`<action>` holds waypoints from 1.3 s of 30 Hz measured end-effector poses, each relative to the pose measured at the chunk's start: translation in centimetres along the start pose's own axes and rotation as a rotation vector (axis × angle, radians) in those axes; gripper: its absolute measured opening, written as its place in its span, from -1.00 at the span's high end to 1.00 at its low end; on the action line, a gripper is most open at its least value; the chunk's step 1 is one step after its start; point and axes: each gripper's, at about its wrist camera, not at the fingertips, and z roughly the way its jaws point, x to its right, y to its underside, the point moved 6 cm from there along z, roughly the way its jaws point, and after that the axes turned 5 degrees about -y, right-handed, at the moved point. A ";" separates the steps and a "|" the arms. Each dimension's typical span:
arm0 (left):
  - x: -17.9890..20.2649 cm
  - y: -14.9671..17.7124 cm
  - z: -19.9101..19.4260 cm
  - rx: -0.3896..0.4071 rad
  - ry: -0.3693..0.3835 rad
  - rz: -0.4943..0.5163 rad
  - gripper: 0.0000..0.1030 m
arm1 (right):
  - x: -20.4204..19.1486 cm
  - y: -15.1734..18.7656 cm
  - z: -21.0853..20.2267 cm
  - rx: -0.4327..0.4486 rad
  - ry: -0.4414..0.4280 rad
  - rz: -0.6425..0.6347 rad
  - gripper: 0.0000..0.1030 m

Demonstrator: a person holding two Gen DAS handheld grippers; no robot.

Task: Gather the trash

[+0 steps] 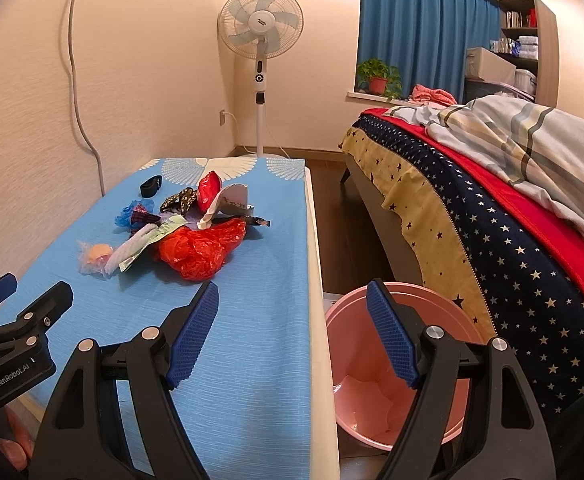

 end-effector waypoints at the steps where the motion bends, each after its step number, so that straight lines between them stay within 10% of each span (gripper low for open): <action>1: 0.0 0.0 0.0 -0.001 0.001 -0.001 -0.85 | -0.1 0.0 0.1 -0.002 -0.002 0.003 -0.47; 13: -1.8 -0.4 1.0 -0.008 -0.048 -0.081 -0.83 | -1.2 0.0 3.0 -0.059 -0.135 0.109 -0.11; 18: -2.9 -1.2 3.5 -0.044 -0.077 -0.131 -0.54 | -1.8 -1.0 5.2 -0.042 -0.179 0.128 0.02; 25: -4.0 -1.6 7.4 -0.070 -0.115 -0.162 -0.23 | -3.4 -1.7 10.4 -0.083 -0.245 0.212 0.03; 39: -7.5 -2.2 14.3 -0.166 -0.234 -0.250 -0.23 | -5.2 -0.5 17.4 -0.212 -0.320 0.269 -0.04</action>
